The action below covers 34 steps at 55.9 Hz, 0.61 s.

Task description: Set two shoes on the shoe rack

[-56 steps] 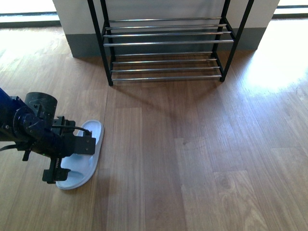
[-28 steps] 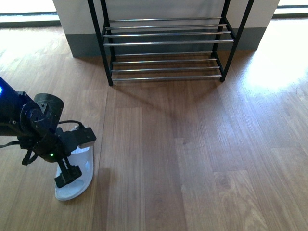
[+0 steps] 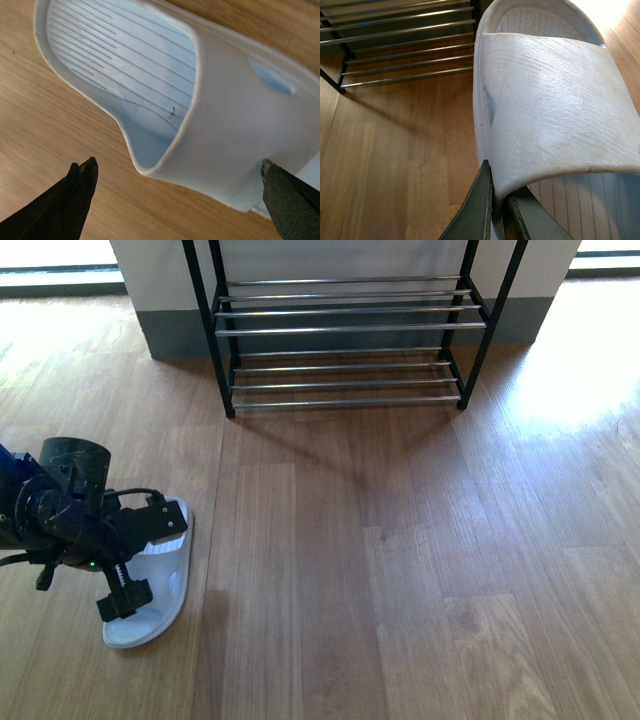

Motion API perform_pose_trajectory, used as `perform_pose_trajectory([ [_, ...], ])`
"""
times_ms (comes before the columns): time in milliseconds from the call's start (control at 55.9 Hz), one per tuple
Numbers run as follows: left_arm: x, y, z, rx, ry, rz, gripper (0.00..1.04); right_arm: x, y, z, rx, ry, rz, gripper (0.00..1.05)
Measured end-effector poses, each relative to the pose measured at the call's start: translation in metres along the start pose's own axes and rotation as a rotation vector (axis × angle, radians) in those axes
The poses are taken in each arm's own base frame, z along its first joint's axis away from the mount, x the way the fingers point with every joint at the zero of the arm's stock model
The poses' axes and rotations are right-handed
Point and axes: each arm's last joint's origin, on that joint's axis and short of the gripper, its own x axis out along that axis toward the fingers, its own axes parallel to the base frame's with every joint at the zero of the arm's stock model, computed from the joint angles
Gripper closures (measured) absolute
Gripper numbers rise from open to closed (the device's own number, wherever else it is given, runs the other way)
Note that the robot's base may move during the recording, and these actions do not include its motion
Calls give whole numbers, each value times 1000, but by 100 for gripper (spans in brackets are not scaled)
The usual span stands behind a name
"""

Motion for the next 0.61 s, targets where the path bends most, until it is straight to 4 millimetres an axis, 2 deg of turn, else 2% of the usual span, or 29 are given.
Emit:
perform_pose_trajectory([
  [72,2,-3,-3,122,27,-67,9,0,0,0,0,0,0,103],
  [197,4,-12,-6,177,69,-197,11,0,0,0,0,0,0,103],
  [304,6,-15,-6,152,91,-227,32,0,0,0,0,0,0,103],
  [358,7,-13,-5,119,89,-212,39,0,0,0,0,0,0,103],
  [465,6,-9,0,-40,59,-196,58,0,0,0,0,0,0,103],
  [608,4,0,4,-250,21,-129,74,0,0,0,0,0,0,103],
])
